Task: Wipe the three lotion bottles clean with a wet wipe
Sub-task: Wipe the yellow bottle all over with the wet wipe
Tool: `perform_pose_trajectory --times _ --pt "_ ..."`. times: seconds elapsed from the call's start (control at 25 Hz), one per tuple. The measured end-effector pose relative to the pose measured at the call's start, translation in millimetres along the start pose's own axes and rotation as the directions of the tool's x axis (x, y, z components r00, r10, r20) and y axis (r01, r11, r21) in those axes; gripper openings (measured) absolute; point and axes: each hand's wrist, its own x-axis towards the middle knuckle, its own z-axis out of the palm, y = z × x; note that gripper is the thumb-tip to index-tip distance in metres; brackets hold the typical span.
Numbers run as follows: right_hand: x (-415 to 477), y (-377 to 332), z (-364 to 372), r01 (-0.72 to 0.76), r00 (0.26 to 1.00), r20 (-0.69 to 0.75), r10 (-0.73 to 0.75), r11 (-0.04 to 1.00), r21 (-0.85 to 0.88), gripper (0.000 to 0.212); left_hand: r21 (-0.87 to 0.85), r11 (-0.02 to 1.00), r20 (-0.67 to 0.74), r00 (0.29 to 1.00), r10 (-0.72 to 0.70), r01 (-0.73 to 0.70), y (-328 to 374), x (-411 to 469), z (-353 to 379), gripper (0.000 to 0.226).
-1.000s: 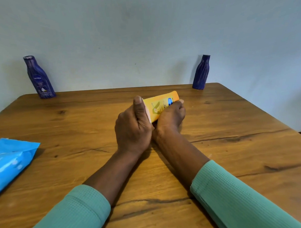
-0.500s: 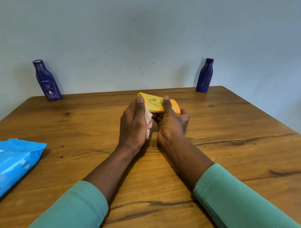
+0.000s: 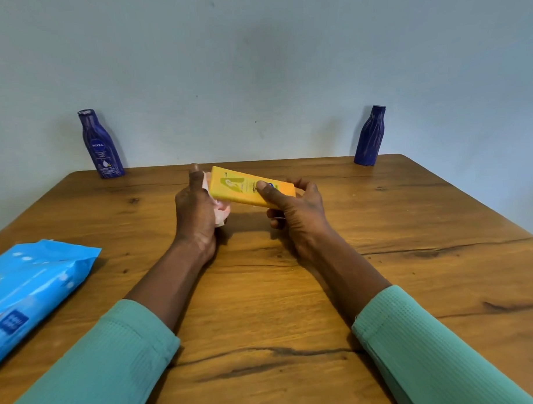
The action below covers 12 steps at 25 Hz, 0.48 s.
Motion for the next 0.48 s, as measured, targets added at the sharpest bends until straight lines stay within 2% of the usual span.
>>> perform_pose_trajectory --times 0.12,0.16,0.24,0.32,0.36,0.48 --pt "-3.9 3.1 -4.3 0.044 0.99 0.143 -0.015 0.978 -0.205 0.049 0.175 0.982 -0.138 0.985 0.101 -0.076 0.3 1.6 -1.4 0.057" --pt "-4.6 5.8 -2.5 0.108 0.984 0.17 -0.057 0.946 -0.307 0.046 0.301 0.946 -0.174 0.968 0.179 -0.121 0.4 1.4 -1.9 0.062" --pt "-8.5 11.0 4.5 0.279 0.958 0.205 -0.2 0.812 -0.513 0.042 0.549 0.817 -0.182 0.929 0.322 -0.176 0.1 -1.5 -1.1 0.069" --pt "-6.4 18.9 12.2 0.385 0.919 0.194 -0.344 0.675 -0.63 0.042 0.724 0.661 -0.099 0.917 0.386 -0.2 -1.8 -7.4 4.7 0.073" --pt "-4.7 22.0 14.4 0.398 0.906 0.163 -0.391 0.651 -0.647 0.046 0.766 0.607 -0.044 0.924 0.379 -0.213 -2.2 -12.6 10.5 0.074" --pt "7.2 28.1 8.8 0.355 0.913 0.023 -0.408 0.762 -0.542 0.056 0.83 0.463 0.174 0.933 0.316 -0.311 -7.6 -36.6 27.2 0.068"
